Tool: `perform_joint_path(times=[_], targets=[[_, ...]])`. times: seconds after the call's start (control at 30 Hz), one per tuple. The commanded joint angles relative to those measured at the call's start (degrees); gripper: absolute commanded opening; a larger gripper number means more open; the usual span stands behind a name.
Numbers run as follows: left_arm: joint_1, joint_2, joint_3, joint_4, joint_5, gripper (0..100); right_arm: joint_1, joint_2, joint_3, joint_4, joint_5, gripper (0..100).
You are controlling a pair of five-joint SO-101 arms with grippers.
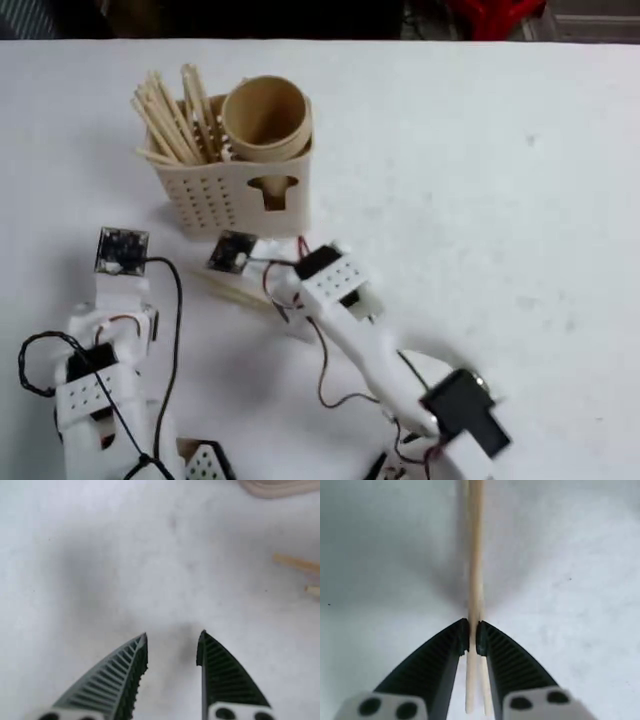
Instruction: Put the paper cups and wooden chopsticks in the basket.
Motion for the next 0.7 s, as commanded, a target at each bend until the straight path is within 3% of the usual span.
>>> perform_joint_path(times=[0.0, 0.5, 0.67], targets=[[0.6, -1.1, -0.4, -0.9, 0.5, 17, 0.8, 2.1, -4.0, 0.5, -0.2, 1.9], [0.6, -1.1, -0.4, -0.9, 0.5, 17, 6.7, 3.7, -8.5, 0.9, -0.3, 2.6], [0.6, -1.1, -0.4, -0.9, 0.5, 17, 5.9, 3.7, -8.5, 4.3, 1.5, 17.7]])
